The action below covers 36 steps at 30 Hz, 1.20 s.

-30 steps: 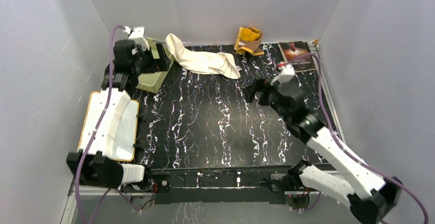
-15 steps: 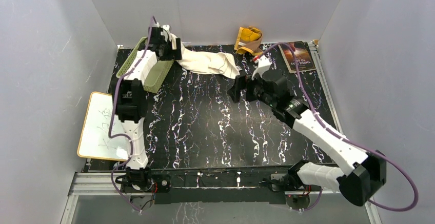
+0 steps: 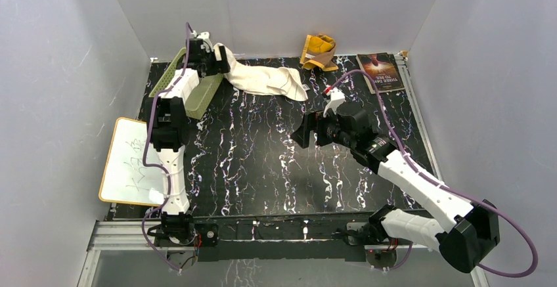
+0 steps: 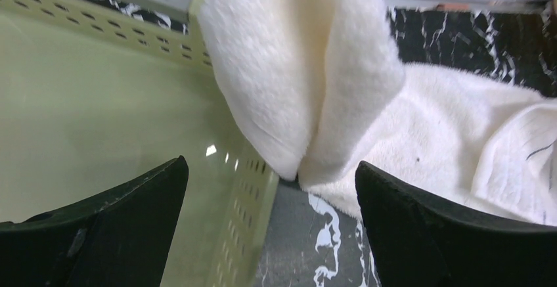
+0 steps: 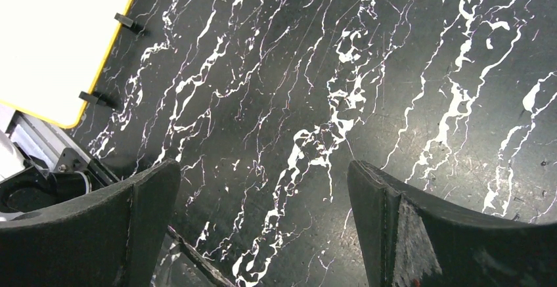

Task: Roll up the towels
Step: Pick up the towel at the corner of the board.

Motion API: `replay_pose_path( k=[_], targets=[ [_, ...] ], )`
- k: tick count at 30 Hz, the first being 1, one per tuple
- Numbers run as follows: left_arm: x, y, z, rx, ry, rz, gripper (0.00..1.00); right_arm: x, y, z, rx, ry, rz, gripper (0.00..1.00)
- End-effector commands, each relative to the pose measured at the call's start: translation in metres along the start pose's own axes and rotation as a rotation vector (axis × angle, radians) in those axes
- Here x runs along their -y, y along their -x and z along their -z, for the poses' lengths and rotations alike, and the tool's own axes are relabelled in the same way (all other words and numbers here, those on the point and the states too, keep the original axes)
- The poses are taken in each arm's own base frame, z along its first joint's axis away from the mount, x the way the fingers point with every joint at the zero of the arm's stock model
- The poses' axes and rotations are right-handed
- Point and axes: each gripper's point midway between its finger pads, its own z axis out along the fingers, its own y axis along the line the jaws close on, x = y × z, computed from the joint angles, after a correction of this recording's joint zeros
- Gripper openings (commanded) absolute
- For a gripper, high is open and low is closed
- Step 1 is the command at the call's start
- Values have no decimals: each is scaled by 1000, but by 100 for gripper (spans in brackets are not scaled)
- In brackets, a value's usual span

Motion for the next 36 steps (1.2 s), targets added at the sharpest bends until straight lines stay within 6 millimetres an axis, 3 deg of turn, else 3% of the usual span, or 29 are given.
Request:
replay_pose_path(
  k=[1, 7, 10, 18, 19, 21, 22, 23, 26, 31, 33, 36],
  targets=[
    [6, 50, -3, 148, -111, 44, 98, -6, 8, -6, 15, 28, 13, 98],
    [18, 93, -9, 244, -195, 60, 98, -5, 2, -15, -15, 35, 10, 98],
    [26, 107, -9, 282, -252, 81, 91, -4, -1, -17, -24, 32, 15, 98],
    [41, 126, 1, 333, -352, 117, 44, -1, -6, -17, -40, 26, 22, 98],
    [45, 131, 5, 345, -367, 115, 37, -1, -6, -17, -42, 25, 25, 98],
    [49, 140, 12, 365, -379, 112, 9, 0, -7, -16, -45, 24, 29, 98],
    [50, 147, 18, 376, -383, 111, 0, -1, -6, -15, -44, 25, 32, 98],
    [55, 154, 26, 390, -395, 106, 0, -1, -6, -14, -43, 24, 35, 98],
    [69, 188, 65, 469, -436, 88, 0, -2, -1, -9, -28, 23, 43, 98],
    [111, 254, 179, 648, -525, 25, 0, -6, 18, 5, 41, 14, 75, 98],
    [128, 263, 225, 683, -556, 2, 0, -2, 30, 10, 92, -18, 89, 98],
    [145, 260, 299, 719, -561, -31, 0, 11, 50, 12, 167, -108, 119, 98]
  ],
)
